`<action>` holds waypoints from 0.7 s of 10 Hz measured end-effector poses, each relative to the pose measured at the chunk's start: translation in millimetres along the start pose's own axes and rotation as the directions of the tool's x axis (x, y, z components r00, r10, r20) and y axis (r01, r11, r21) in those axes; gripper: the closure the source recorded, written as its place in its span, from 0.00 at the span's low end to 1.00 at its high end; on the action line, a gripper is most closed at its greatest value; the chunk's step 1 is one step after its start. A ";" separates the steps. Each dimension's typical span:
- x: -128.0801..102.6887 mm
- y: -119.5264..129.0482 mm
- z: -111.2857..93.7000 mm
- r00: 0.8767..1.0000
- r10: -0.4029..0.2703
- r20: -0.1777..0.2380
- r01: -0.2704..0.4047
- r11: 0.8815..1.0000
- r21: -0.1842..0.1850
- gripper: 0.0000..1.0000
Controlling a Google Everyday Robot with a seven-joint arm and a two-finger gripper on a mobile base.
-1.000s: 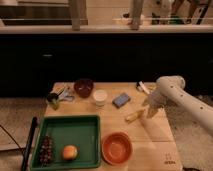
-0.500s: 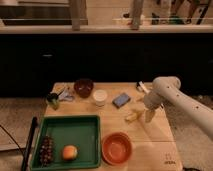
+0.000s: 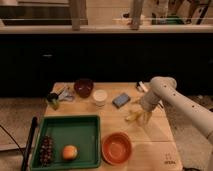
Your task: Place banana in red bowl
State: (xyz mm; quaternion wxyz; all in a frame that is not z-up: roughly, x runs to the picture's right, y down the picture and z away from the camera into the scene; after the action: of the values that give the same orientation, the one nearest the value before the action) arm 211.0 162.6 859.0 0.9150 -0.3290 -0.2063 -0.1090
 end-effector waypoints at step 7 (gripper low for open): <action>7.4 3.3 12.2 1.000 -0.001 0.001 0.001 1.000 -0.024 0.91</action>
State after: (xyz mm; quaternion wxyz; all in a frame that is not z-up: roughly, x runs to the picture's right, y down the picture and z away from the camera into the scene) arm 214.9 172.5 868.9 0.9109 -0.3398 -0.2055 -0.1119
